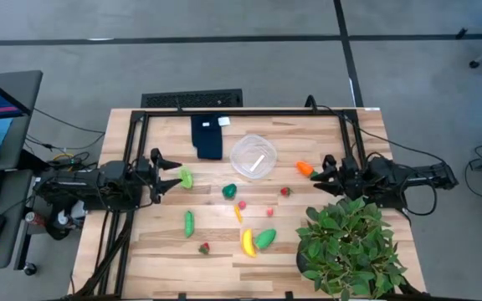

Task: Pick and placing Produce into tupperware
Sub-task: Put the orange carrot into the transparent container

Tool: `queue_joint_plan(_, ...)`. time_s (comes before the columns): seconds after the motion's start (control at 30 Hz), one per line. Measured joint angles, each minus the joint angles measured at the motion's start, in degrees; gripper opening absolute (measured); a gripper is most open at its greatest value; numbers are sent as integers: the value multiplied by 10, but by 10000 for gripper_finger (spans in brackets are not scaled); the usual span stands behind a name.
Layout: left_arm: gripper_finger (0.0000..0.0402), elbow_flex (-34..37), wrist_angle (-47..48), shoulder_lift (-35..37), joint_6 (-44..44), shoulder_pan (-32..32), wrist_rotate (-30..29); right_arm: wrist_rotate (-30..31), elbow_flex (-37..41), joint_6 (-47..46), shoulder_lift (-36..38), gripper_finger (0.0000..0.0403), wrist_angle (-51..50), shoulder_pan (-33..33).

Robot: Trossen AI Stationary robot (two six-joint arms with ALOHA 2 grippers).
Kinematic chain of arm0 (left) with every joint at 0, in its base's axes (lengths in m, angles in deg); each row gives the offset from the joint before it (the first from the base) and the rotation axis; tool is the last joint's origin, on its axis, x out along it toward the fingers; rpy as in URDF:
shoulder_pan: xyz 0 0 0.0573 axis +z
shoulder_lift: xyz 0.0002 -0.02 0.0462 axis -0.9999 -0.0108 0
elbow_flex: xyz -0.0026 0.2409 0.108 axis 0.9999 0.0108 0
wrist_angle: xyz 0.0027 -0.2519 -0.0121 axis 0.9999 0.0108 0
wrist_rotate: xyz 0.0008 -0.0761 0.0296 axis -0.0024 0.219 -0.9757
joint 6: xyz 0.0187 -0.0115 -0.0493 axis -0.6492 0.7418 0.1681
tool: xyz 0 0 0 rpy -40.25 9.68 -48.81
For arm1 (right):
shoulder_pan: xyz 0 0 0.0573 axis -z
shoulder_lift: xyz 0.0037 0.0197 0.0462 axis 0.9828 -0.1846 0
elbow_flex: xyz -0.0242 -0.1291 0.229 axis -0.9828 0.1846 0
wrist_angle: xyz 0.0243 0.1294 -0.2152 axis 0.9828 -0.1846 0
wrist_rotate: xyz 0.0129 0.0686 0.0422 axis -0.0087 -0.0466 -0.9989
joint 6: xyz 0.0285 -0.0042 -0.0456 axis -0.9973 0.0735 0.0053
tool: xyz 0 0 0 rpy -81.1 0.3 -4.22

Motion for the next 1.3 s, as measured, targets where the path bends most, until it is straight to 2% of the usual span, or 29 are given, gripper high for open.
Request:
queue_joint_plan(0.07,265,0,0,0,-15,0,1,7,0,-22,0,113,1,0)
queue_joint_plan(0.17,265,0,1,0,-66,0,12,53,0,-22,0,113,1,5)
queue_joint_plan(0.23,265,0,2,0,-96,0,14,55,0,-22,0,113,1,8)
queue_joint_plan(0.4,265,0,-6,0,-181,0,-42,60,0,-20,0,113,1,10)
queue_joint_plan(0.47,265,0,-7,0,-183,0,-48,60,0,10,0,113,-18,10)
queue_joint_plan(0.63,265,0,-9,0,-184,0,-66,61,0,169,-1,113,-79,10)
queue_joint_plan(0.83,265,0,-9,0,-194,0,-69,75,0,227,-5,113,-79,25)
queue_joint_plan(0.93,265,-2,-7,0,-197,0,-70,110,-13,217,-5,113,-110,39)
queue_joint_plan(1.17,265,-6,10,-13,-192,0,-74,221,-82,110,-17,113,-295,54)
queue_joint_plan(1.3,265,-6,11,-37,-201,0,-85,286,-83,88,-51,113,-301,55)
